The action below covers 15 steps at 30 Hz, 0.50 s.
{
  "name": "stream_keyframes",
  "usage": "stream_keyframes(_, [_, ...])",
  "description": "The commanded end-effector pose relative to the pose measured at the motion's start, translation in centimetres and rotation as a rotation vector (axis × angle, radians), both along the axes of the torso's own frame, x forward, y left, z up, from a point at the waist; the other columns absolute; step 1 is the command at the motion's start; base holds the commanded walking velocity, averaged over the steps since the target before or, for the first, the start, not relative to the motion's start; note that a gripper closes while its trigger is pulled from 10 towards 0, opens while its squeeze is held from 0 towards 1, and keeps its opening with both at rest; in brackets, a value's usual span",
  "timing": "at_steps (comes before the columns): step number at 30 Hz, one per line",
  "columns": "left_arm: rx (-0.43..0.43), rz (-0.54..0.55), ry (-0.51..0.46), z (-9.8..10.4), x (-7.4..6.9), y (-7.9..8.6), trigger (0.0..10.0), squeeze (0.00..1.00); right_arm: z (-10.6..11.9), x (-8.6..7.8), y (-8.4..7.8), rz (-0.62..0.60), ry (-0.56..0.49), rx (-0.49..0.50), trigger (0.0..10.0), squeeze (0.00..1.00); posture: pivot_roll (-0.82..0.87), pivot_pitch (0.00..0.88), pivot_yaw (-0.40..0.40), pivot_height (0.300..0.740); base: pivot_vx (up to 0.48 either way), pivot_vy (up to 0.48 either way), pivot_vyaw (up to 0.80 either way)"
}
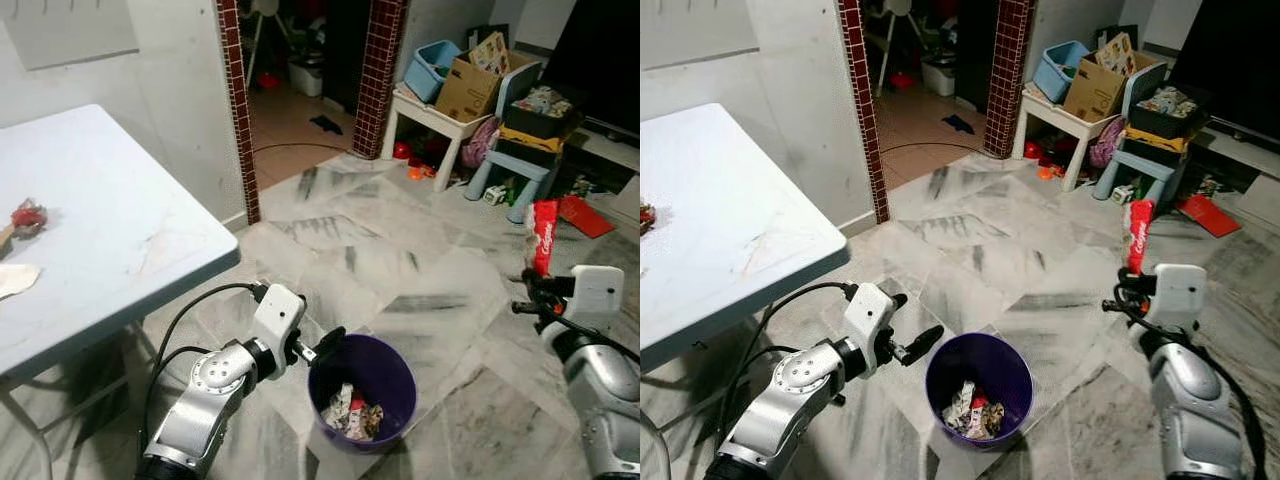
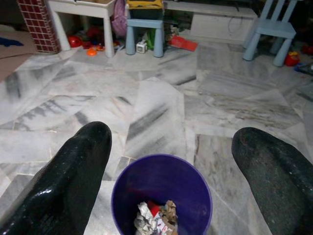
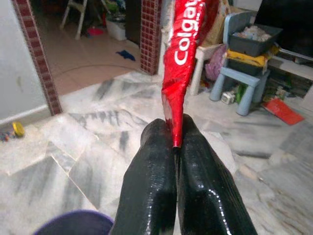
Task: Picking trash to rubbish bin
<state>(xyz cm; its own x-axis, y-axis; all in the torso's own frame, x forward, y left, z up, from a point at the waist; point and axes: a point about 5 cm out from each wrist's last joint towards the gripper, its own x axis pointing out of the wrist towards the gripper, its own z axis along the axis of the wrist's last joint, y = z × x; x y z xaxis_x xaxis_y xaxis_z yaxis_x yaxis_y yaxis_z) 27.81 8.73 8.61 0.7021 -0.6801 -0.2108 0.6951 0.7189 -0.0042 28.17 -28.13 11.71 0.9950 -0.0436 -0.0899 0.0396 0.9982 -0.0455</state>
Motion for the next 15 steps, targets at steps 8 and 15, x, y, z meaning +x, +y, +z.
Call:
stream_keyframes(8, [-0.059,-0.062,-0.049,2.4,-0.5,-0.9,10.0,0.0,-0.2,1.3,-2.0,0.059,0.029,-0.001,10.0,0.0,-0.06,0.206,-0.004,0.74,0.0,0.0,0.0])
stream_keyframes(15, [-0.087,-0.101,-0.06,4.2,-1.0,-1.1,10.0,0.0,-0.2,2.6,-2.4,0.105,0.064,-0.029,10.0,0.0,-0.04,0.272,0.023,0.74,0.0,0.0,0.0])
